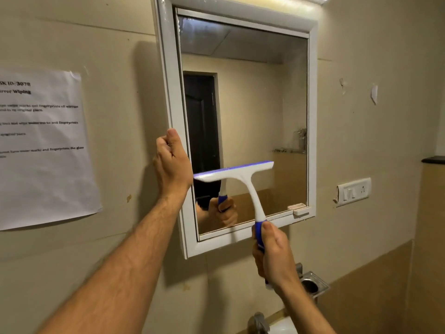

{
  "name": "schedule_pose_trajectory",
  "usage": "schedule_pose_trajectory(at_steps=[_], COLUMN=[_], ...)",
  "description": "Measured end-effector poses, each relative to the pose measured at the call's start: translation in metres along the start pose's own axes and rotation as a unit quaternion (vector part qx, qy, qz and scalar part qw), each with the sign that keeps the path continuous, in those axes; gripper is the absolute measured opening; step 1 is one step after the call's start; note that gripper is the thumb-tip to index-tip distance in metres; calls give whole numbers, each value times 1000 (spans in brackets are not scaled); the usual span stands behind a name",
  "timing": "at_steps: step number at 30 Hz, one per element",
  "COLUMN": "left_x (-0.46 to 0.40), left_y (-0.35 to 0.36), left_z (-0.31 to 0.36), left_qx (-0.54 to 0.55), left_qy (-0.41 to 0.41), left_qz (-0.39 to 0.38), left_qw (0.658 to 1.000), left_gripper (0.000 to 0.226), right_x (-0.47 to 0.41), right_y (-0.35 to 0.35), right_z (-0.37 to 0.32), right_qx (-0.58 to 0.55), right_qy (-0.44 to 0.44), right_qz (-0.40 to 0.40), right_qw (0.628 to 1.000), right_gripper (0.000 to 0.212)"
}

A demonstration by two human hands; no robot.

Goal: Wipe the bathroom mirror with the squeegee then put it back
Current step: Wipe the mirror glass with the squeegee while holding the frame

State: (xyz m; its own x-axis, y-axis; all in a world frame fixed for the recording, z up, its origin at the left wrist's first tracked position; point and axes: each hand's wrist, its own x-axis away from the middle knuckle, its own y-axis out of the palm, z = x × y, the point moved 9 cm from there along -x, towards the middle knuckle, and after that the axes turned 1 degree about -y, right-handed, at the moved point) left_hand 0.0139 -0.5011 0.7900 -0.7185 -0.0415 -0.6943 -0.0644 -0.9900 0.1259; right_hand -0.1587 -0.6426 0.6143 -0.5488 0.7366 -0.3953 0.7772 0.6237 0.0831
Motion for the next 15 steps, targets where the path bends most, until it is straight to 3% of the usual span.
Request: schedule_pose_trajectory(at_steps=[6, 11, 15], left_x=[2, 1, 1], left_y=[-2, -1, 0], left_z=[2, 3, 3], left_qx=[-5, 4, 12], left_qy=[10, 13, 17], left_qz=[13, 17, 20], left_qw=[1000, 1000, 1000], left_gripper=[37, 31, 33], right_x=[-72, -90, -90], right_y=[11, 38, 49], right_z=[-125, -212, -221], right_qx=[30, -82, -93], right_qy=[-119, -113, -114], right_qz=[35, -39, -56], right_qw=[992, 989, 988], right_gripper=[45, 51, 53])
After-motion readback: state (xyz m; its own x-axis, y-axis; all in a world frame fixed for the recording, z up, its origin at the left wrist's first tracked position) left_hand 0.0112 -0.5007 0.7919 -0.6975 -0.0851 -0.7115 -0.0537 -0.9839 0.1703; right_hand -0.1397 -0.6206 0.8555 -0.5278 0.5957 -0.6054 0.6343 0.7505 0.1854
